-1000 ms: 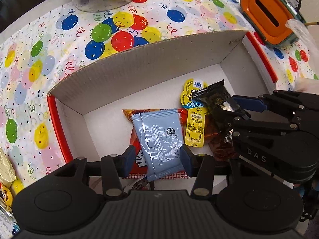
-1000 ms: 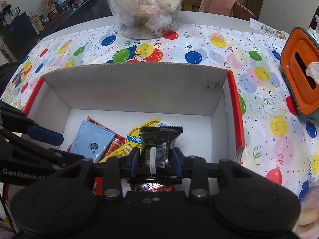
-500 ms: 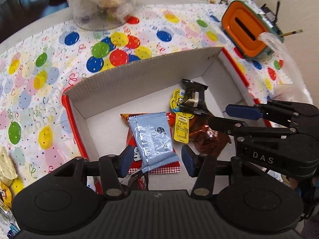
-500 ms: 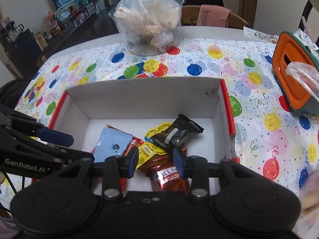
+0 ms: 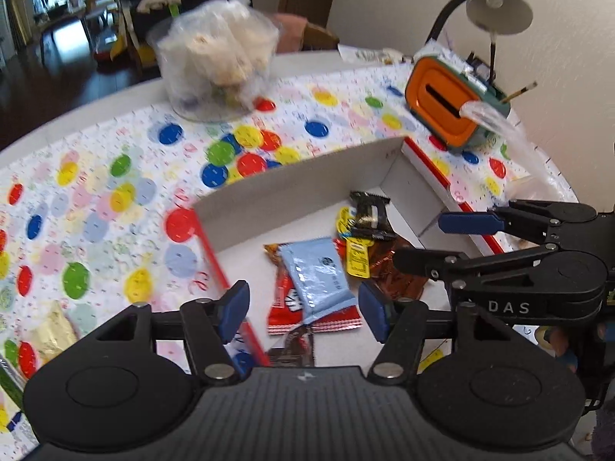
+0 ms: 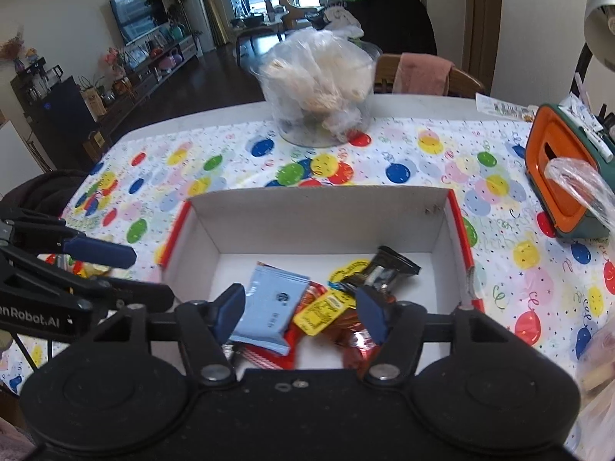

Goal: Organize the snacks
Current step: 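Withdraw both tools from the box back toward the remaining snacks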

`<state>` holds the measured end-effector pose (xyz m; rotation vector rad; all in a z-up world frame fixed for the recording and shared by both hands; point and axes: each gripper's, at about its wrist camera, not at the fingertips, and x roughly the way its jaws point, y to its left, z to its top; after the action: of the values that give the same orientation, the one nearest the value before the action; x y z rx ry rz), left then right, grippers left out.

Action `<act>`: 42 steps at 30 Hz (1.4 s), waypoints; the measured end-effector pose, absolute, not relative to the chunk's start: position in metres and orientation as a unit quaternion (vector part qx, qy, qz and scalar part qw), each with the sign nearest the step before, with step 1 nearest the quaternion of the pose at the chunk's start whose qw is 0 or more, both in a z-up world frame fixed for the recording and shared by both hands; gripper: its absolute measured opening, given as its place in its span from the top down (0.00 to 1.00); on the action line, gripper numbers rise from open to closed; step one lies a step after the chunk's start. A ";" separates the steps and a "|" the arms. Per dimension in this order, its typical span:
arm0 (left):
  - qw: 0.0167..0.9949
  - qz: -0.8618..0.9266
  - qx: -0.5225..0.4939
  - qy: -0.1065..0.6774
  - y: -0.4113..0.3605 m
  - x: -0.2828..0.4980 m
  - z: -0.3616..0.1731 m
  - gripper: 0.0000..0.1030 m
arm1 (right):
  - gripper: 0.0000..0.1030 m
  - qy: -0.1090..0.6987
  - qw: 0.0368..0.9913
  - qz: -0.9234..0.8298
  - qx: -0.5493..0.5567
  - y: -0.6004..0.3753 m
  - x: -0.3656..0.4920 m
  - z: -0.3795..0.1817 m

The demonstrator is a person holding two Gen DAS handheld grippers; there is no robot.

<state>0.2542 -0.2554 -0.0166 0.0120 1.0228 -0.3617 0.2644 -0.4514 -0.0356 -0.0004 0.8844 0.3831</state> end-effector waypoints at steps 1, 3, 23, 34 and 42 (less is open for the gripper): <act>0.860 -0.170 0.006 0.480 -0.250 0.251 -0.014 0.39 | 0.30 0.422 0.887 0.185 0.002 -0.449 0.262 -0.034; 0.866 -0.168 0.003 0.470 -0.239 0.245 -0.010 0.39 | 0.26 0.417 0.890 0.186 0.007 -0.442 0.256 -0.030; 0.897 -0.120 -0.024 0.425 -0.100 0.186 -0.002 0.24 | 0.06 0.381 0.891 0.243 0.032 -0.330 0.208 -0.017; 0.907 -0.075 -0.044 0.412 -0.007 0.154 -0.017 0.18 | 0.00 0.375 0.889 0.262 0.028 -0.259 0.185 -0.028; 0.898 -0.017 -0.067 0.435 0.056 0.146 -0.045 0.18 | 0.00 0.397 0.881 0.257 0.023 -0.214 0.183 -0.048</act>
<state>0.1462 0.0563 -0.0452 -0.1392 0.9012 -0.0343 0.1827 -0.2144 -0.0479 0.0470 0.8274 0.5348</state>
